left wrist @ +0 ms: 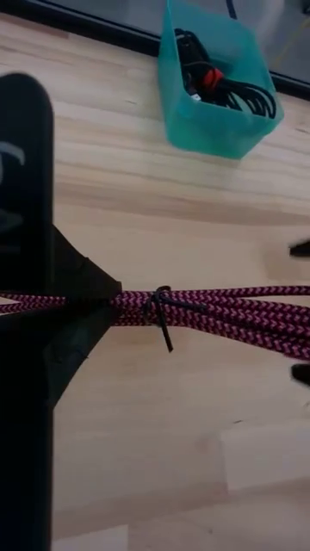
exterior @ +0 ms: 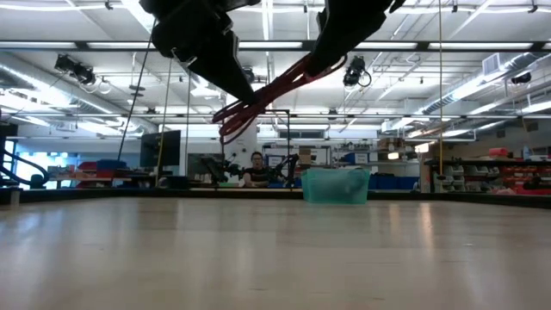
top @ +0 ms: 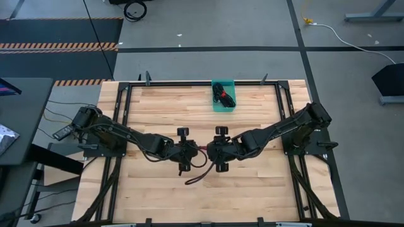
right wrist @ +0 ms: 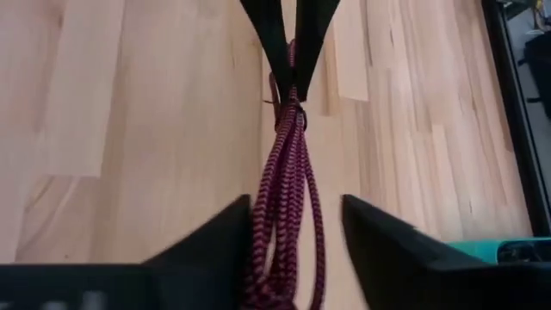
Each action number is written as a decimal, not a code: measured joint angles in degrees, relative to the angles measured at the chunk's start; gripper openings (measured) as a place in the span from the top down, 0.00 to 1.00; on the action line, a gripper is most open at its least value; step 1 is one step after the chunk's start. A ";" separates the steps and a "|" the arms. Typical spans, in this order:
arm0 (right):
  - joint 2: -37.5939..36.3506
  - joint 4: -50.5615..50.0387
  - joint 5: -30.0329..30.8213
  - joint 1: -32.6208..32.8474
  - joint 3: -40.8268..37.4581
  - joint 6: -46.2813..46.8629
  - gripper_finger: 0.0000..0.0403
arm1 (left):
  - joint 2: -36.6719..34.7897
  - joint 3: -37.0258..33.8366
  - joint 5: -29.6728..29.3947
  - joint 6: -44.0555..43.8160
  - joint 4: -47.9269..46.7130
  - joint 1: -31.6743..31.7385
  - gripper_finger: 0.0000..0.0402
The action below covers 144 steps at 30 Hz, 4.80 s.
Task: Pick and place USB-C Cables
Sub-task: Put the pink charger cable into the green bin, then move the green bin to the center of the table
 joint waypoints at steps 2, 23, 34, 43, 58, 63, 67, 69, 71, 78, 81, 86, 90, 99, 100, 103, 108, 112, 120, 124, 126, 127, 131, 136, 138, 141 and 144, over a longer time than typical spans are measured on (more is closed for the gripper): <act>0.00 -0.42 -0.03 0.00 0.00 0.56 0.62 | 0.00 0.00 -0.02 0.03 0.22 0.00 0.97; -0.07 -8.69 1.24 -2.20 0.00 4.49 0.94 | -3.79 -0.02 -7.68 2.61 -0.35 -0.58 0.53; -0.07 -17.22 20.76 -16.10 0.00 12.62 0.94 | -10.19 0.02 -6.42 -13.48 -15.30 -3.82 0.52; -0.09 -15.36 16.92 -29.07 -1.77 12.64 0.94 | -9.94 -1.11 -6.82 -21.58 -17.68 -9.05 0.62; -0.09 11.25 0.19 -41.11 -17.45 8.06 0.91 | -9.94 -1.14 -8.57 -24.63 -13.81 -14.19 0.65; -0.09 19.11 -6.64 -42.19 -21.13 6.82 0.79 | -9.94 -1.14 -8.59 -24.65 -13.78 -14.14 0.65; -0.13 19.23 -5.30 -42.37 -21.22 5.97 0.65 | -9.92 -1.14 -8.59 -24.91 -13.74 -14.16 0.65; -0.39 18.57 -4.43 -42.29 -20.84 5.47 0.59 | -9.92 -1.14 -8.59 -24.92 -13.77 -14.16 0.65; -1.06 18.57 -3.84 -42.07 -20.13 5.30 0.54 | -9.92 -1.14 -8.72 -24.92 -13.81 -14.14 0.65; -5.01 17.91 -4.03 -41.18 -17.67 4.97 0.46 | -9.42 -1.20 -10.94 -24.90 -14.47 -14.05 0.65; -6.12 18.70 -6.09 -40.53 -17.66 6.38 0.46 | -9.26 -1.18 -11.04 -24.96 -14.39 -14.05 0.65; -5.13 25.74 -8.41 -40.61 -17.66 13.17 0.48 | -9.27 -1.18 -11.10 -24.98 -14.33 -14.05 0.65; -1.83 33.60 -12.82 -42.60 -17.66 15.11 0.51 | -9.27 -1.18 -10.90 -25.90 -14.42 -14.28 0.65; 5.52 24.09 -17.81 -44.95 -9.59 17.41 0.60 | -9.27 -1.18 -10.71 -25.55 -14.98 -14.62 0.65; 6.40 22.95 -17.88 -44.79 -8.79 17.33 0.61 | -9.27 -1.18 -10.71 -25.55 -15.01 -14.62 0.65; 8.60 21.60 -18.54 -44.61 -7.34 16.60 0.62 | -9.27 -1.18 -10.71 -25.81 -15.01 -14.62 0.65; 11.02 22.15 -19.12 -44.63 -6.08 15.92 0.62 | -9.27 -1.18 -10.69 -25.94 -15.01 -14.64 0.65; 11.15 22.12 -18.30 -44.61 -5.99 14.17 0.63 | -9.27 -1.18 -10.69 -25.94 -15.03 -14.64 0.65; 11.06 20.75 -16.93 -44.59 -5.94 10.37 0.72 | -9.27 -1.18 -10.69 -26.01 -14.98 -14.64 0.65; 10.85 18.06 -17.59 -43.42 -5.80 8.37 0.81 | -9.27 -1.18 -10.69 -26.01 -14.98 -14.64 0.65; 10.74 16.26 -17.59 -42.36 -5.75 7.30 0.87 | -9.27 -1.18 -10.69 -26.01 -14.97 -14.64 0.65; 10.71 15.36 -17.61 -41.75 -5.73 7.01 0.89 | -9.27 -1.18 -10.69 -26.01 -14.98 -14.64 0.65; 10.69 13.09 -17.81 -38.92 -5.77 5.87 0.98 | -9.27 -1.18 -10.69 -26.01 -14.98 -14.64 0.65; 10.82 9.65 -18.01 -34.31 -5.84 5.64 0.98 | -9.27 -1.18 -10.69 -26.05 -14.98 -14.64 0.65; 10.82 7.72 -18.16 -32.27 -5.86 6.44 0.98 | -9.27 -1.18 -10.69 -26.05 -14.98 -14.64 0.65; 10.55 5.96 -18.22 -29.55 -5.97 7.12 0.98 | -9.27 -1.16 -10.69 -26.06 -14.97 -14.64 0.65; 9.17 5.04 -18.10 -27.46 -6.10 7.49 0.98 | -9.29 -1.16 -10.69 -26.08 -14.96 -14.64 0.65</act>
